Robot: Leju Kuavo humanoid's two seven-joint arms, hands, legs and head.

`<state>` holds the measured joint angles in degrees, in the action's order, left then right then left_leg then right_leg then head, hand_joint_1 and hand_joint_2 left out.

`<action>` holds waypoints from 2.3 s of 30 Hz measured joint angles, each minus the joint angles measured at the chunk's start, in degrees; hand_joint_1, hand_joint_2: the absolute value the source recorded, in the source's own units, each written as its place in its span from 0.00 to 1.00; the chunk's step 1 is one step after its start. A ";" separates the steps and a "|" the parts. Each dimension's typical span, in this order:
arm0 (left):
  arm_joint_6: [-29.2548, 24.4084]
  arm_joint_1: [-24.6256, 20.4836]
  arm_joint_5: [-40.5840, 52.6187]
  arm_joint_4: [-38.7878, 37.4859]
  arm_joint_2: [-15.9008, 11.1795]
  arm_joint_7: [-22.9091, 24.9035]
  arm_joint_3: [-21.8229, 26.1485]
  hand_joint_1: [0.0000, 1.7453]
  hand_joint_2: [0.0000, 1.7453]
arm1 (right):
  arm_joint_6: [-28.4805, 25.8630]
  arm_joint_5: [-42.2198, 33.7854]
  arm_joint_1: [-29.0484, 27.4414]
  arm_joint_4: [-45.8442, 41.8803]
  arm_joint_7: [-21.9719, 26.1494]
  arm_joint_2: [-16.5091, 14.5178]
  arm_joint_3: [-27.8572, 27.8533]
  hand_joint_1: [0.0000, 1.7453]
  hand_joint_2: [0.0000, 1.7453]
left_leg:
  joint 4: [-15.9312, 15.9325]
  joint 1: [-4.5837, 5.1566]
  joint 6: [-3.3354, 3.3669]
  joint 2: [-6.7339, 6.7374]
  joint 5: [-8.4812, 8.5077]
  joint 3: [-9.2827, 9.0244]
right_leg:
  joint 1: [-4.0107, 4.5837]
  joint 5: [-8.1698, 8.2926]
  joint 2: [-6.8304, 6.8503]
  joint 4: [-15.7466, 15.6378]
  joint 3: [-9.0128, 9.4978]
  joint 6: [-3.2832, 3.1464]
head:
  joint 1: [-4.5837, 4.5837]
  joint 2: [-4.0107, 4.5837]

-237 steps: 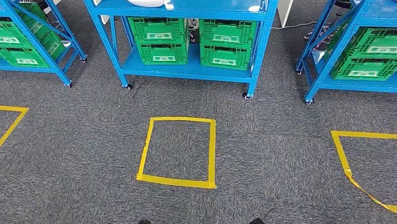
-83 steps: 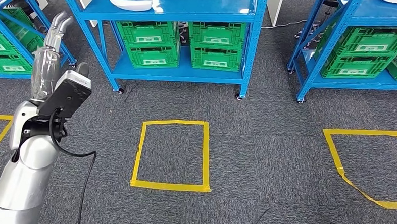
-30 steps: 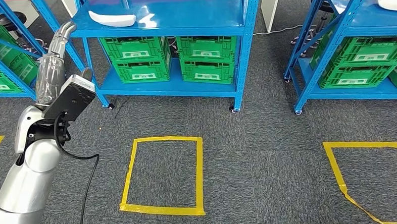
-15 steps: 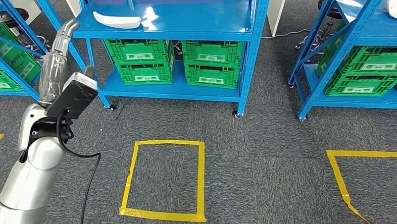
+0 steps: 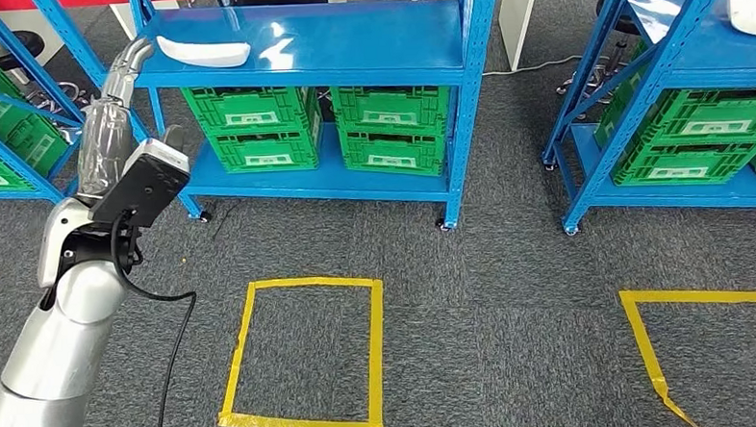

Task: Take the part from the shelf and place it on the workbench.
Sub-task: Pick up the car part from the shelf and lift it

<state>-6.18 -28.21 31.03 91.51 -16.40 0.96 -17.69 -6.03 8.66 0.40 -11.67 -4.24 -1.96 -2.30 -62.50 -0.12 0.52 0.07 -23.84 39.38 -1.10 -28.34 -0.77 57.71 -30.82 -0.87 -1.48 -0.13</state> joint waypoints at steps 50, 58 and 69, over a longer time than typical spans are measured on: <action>-2.32 3.32 -0.64 -4.55 1.50 -2.66 1.38 0.00 0.00 | -4.22 1.82 -0.92 0.28 -1.98 3.59 1.82 0.00 1.00 | 6.75 1.43 1.00 -0.97 -2.53 -8.81 | 0.75 4.38 0.40 -1.73 -3.89 -0.13 | 0.26 0.00; -1.05 3.89 -0.71 -5.62 1.18 -1.93 1.89 0.00 0.00 | -1.60 1.99 0.28 -0.83 -2.71 3.02 2.91 0.00 1.00 | -8.58 -0.46 -1.84 -0.20 -7.19 2.11 | 0.21 2.66 0.06 -1.96 -0.76 -1.01 | 0.10 0.00; -0.17 2.17 -2.92 -6.25 1.55 -3.51 2.46 0.00 0.00 | -2.58 -1.08 -0.08 -1.58 -2.04 4.29 3.16 0.00 1.00 | 8.50 0.14 1.71 -0.22 1.88 -5.99 | 0.22 -1.36 0.23 4.83 -1.51 1.12 | 0.28 0.00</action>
<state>-6.35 -26.04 28.11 85.26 -14.86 -2.55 -15.23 -8.61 7.58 0.31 -13.25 -6.28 2.34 0.86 -54.00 0.02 2.23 -0.15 -21.97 33.39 -0.87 -29.70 -0.55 62.55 -32.33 0.25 -1.20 -0.13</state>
